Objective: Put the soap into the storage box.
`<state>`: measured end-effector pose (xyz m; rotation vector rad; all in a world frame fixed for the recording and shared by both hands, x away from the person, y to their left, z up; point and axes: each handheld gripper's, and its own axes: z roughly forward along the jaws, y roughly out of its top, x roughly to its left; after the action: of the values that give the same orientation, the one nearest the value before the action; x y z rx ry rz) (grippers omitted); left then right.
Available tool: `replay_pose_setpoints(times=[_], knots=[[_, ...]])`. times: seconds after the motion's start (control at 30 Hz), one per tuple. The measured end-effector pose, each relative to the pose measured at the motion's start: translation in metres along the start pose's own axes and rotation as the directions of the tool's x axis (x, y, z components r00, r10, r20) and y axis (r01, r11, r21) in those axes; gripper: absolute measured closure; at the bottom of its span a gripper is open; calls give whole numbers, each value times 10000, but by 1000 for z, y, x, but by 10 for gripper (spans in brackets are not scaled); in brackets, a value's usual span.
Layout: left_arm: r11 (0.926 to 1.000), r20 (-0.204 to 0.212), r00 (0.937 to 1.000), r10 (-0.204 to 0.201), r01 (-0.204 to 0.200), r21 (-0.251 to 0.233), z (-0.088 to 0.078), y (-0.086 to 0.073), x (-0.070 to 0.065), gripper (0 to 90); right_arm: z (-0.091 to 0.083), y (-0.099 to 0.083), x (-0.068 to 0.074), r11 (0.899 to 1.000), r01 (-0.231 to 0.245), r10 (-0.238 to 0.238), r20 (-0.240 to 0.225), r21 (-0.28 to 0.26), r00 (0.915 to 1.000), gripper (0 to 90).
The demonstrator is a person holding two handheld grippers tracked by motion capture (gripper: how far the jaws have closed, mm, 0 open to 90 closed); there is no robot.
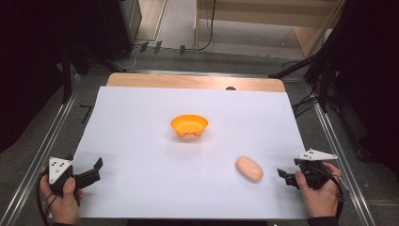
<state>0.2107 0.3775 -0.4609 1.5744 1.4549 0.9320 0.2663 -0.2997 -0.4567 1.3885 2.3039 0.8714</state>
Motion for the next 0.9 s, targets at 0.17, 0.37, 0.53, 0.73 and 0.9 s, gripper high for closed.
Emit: replay_pose_setpoints(times=[0.17, 0.37, 0.53, 0.73, 0.9], knots=[[10000, 19, 10000, 22, -22, 17, 0, 0, 0, 4, 10, 7, 6, 9969, 154, -122, -420, 769, 9990, 178], [10000, 56, 10000, 35, -35, 78, 1, 0, 0, 5, 11, 14, 10, 9905, 453, -377, -612, 1296, 9974, 128], [9999, 77, 10000, 39, -39, 101, 1, 0, 0, 5, 15, 19, 17, 9823, 784, -635, -910, 1701, 9938, 27], [9999, 90, 10000, 31, -32, 105, 1, 0, 0, 5, 20, 25, 26, 9764, 993, -761, -1246, 1919, 9893, 17], [9999, 105, 9999, 28, -29, 108, 1, 0, 0, 5, 26, 33, 37, 9714, 1163, -876, -1428, 2068, 9859, 16]])
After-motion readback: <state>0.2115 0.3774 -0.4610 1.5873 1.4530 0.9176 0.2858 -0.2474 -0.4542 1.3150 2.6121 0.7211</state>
